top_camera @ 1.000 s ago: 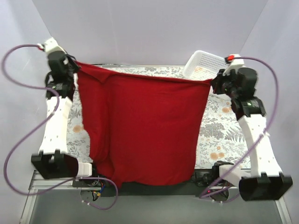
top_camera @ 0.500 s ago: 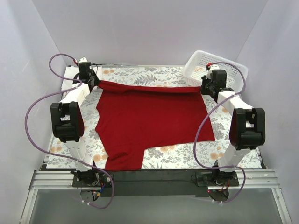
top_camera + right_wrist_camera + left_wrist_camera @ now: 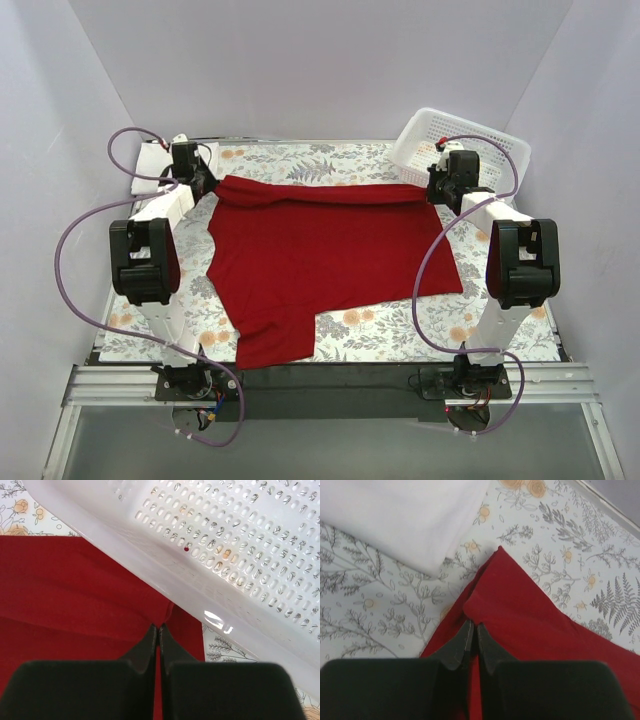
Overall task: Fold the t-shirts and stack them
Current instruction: Fold the tshirt
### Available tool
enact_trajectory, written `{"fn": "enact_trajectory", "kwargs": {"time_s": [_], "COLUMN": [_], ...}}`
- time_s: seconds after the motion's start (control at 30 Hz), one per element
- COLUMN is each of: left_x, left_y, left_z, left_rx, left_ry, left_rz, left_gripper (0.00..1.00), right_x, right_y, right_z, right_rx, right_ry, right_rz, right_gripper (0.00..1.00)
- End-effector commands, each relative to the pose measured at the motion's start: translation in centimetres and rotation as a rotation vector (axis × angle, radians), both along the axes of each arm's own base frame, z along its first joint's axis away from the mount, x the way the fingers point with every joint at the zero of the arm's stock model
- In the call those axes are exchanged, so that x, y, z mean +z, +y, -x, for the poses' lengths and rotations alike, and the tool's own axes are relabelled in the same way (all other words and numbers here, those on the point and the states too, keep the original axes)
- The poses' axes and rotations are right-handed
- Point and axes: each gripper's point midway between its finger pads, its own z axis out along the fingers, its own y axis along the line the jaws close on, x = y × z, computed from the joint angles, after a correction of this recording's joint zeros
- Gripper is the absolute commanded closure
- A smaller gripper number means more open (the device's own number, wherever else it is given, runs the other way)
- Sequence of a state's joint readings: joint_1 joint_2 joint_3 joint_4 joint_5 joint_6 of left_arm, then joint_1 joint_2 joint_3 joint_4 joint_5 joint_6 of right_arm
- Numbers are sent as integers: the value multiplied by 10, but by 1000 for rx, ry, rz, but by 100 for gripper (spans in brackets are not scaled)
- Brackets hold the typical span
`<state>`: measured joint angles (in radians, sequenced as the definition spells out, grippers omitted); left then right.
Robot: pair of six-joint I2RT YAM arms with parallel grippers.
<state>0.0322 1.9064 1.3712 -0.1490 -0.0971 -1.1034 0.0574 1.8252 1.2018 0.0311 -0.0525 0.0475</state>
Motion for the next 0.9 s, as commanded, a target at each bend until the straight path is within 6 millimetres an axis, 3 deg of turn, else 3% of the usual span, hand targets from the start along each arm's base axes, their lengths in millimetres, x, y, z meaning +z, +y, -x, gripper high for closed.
{"fn": "enact_trajectory", "kwargs": {"time_s": [0.0, 0.2, 0.47, 0.87], "left_x": [49, 33, 28, 27], "left_y": [-5, -4, -7, -14], "left_z": [15, 45, 82, 113], "left_rx": [12, 30, 74, 74], "left_ry": [-93, 1, 76, 107], "left_rz": [25, 26, 66, 99], "left_gripper": [100, 100, 100, 100], "right_x": [29, 23, 14, 13], "right_y": [-7, -11, -15, -16], "right_z": [-18, -12, -3, 9], "right_rx": [-9, -19, -33, -36], "right_ry": [-96, -77, -49, -26], "right_rz": [11, 19, 25, 28], "right_gripper": [99, 99, 99, 99]}}
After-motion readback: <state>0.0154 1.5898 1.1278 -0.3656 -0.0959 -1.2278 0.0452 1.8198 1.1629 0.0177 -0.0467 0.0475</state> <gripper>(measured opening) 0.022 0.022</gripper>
